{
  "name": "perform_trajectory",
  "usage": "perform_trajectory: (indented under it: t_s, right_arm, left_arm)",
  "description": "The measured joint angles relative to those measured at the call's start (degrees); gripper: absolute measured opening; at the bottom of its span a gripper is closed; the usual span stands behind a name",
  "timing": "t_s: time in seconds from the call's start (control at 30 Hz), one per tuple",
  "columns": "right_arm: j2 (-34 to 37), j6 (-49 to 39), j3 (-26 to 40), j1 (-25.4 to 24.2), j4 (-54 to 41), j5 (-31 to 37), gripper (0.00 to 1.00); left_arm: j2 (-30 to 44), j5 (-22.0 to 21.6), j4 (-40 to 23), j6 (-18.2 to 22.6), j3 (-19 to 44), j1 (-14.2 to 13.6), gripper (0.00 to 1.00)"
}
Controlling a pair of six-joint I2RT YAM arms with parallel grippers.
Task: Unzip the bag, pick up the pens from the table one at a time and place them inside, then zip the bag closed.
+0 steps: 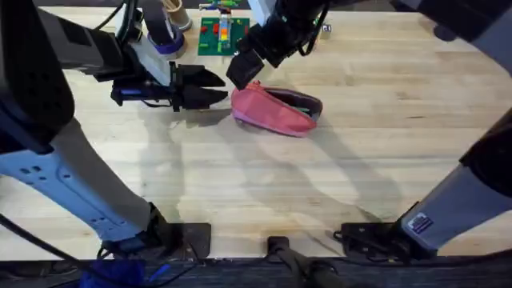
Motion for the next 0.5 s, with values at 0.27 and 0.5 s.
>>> perform_trajectory:
  t_s: [0.27,0.5]
  right_arm:
    - [-0.3,0.0,0.0,0.0,0.0,-0.2,0.997]
    - [-0.3,0.0,0.0,0.0,0.0,-0.2,0.996]
  left_arm:
    - [0.0,1.3,0.0,0.0,0.0,0.0,0.588]
    - [0.0,1.5,0.9,0.0,0.0,-1.1,0.993]
